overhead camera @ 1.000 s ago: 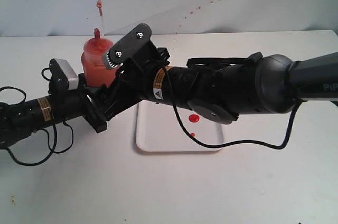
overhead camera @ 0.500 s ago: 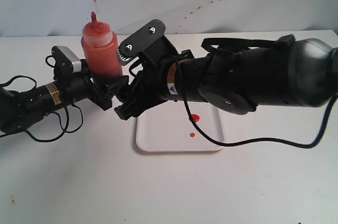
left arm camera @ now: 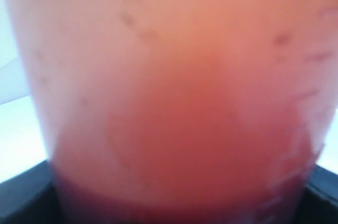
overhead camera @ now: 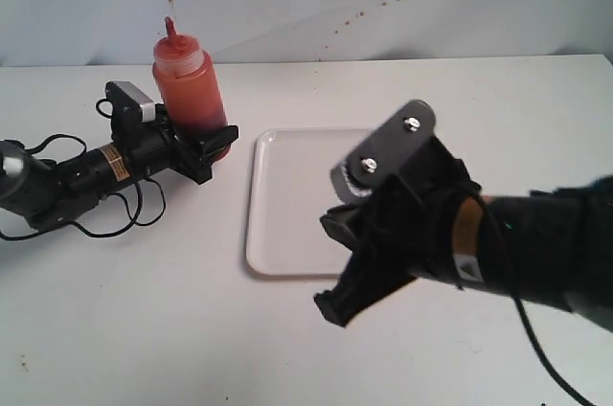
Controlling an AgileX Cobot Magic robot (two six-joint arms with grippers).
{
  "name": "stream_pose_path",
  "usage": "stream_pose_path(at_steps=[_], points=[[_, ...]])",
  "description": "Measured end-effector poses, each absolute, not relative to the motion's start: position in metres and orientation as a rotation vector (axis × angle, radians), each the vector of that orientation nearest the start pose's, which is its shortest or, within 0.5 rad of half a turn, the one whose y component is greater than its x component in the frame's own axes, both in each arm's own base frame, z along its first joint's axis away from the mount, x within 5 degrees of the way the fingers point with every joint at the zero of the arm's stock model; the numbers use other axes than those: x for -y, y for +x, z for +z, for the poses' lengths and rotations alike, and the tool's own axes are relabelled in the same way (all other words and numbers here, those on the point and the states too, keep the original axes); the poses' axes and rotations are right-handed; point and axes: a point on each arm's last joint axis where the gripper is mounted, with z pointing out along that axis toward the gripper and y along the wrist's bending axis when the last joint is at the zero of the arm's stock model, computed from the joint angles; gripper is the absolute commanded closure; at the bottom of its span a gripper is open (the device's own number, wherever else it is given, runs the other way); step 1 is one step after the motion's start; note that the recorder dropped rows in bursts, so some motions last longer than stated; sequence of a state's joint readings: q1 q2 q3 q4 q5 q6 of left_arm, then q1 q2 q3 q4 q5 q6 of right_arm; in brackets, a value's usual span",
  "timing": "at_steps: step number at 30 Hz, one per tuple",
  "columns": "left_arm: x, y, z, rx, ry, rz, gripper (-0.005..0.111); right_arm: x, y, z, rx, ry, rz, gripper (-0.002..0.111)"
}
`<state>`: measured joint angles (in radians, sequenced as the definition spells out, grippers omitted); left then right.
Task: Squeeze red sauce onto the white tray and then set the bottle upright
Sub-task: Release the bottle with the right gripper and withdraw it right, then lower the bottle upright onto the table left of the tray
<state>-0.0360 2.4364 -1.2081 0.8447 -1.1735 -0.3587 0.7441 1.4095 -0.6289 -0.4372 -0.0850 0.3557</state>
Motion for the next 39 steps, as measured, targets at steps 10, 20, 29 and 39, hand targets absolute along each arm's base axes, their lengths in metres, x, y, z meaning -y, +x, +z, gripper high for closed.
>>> stream_pose_path(at_steps=[10,20,29,39], points=[[0.077,0.43,0.035,-1.609,0.605,-0.636,0.107,-0.135,0.127,0.192,-1.899,-0.851,0.605,0.108],[0.078,0.437,0.04,-1.582,0.619,-0.623,0.107,-0.113,0.1,0.17,-1.917,-0.871,0.618,0.108],[0.083,0.439,0.041,-1.587,0.632,-0.616,0.107,-0.112,0.099,0.168,-1.922,-0.873,0.619,0.108],[0.093,0.44,0.039,-1.608,0.663,-0.603,0.107,-0.112,0.099,0.169,-1.919,-0.874,0.619,0.108]])
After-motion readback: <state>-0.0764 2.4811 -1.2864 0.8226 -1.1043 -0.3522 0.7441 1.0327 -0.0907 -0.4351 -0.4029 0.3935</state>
